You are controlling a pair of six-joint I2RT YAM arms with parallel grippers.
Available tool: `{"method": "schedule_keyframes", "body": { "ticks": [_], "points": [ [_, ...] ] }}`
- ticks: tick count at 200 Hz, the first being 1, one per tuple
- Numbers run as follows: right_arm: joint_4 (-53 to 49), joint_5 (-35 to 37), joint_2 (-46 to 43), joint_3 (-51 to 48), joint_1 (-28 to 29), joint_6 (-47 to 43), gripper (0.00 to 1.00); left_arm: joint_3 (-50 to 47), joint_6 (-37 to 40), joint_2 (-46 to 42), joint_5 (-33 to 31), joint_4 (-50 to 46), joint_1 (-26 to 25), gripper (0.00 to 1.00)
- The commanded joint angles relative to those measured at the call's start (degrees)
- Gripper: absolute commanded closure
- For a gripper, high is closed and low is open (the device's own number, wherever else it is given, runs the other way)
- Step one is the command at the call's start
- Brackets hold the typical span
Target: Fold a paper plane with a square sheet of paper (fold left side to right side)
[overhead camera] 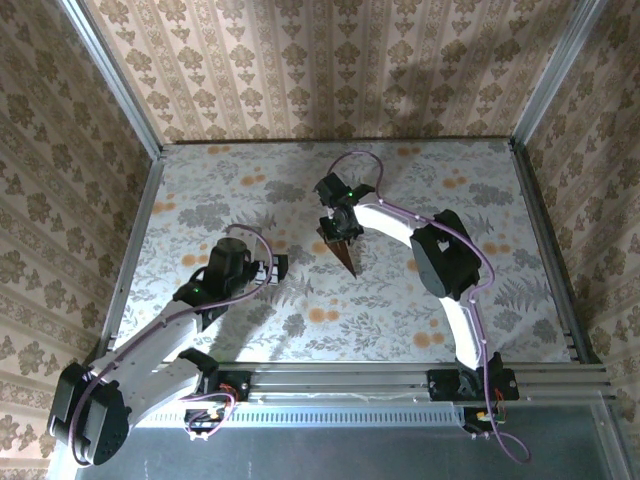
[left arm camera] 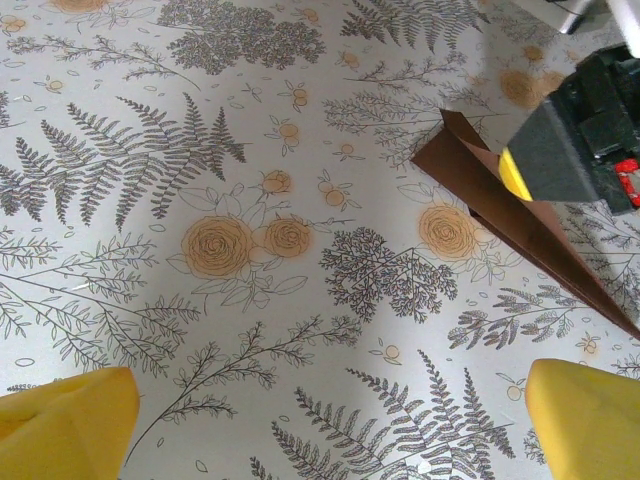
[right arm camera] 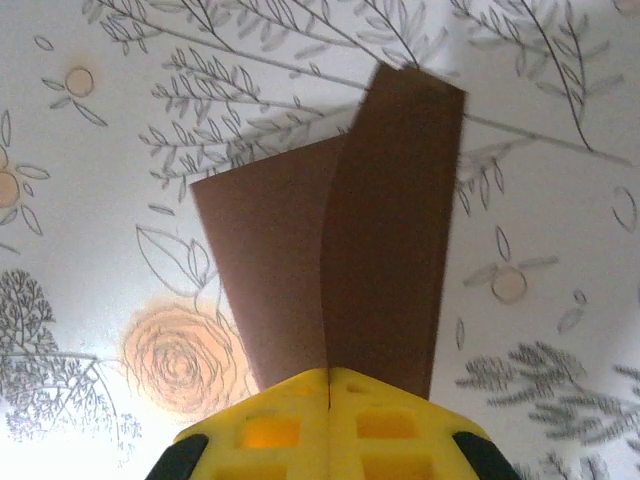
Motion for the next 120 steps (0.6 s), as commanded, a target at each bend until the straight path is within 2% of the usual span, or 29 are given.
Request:
{"method": "schedule_keyframes", "body": {
  "ticks": [1, 18, 34, 70, 87, 89, 120],
  "points": [
    [0.85, 1.56, -7.55, -3.89, -0.84, 0.88, 1.0, 1.65, -0.06, -1.19, 0.71, -0.54, 0.68, 0.0],
    [3.82, -0.16, -12.84, -8.56, -2.05, 1.32, 1.0, 1.99, 0.61, -2.14, 1.02, -0.58, 1.03, 0.0],
    [8.7, -4.96, -18.37, -14.3, -4.13, 2.22, 1.0, 2.5, 1.71, -3.02, 2.83, -0.6, 2.02, 0.0],
    [23.33, -24.44, -28.66, -28.7, -11.51, 8.16, 0.99, 4.82, 6.77, -5.7, 9.65, -0.67, 4.97, 0.0],
    [30.28, -31.33, -30.76, -34.05, -13.89, 10.94, 0.99, 6.74, 9.79, -6.52, 11.91, -1.47, 5.28, 0.0],
    [30.75, -31.99, -30.85, -34.53, -14.04, 11.37, 0.99, 7.03, 10.09, -6.56, 12.13, -1.68, 6.52, 0.0],
    [40.82, -38.31, -29.34, -39.82, -14.44, 16.33, 1.0, 11.31, 12.82, -5.76, 15.66, -3.13, 7.81, 0.0]
  ]
}}
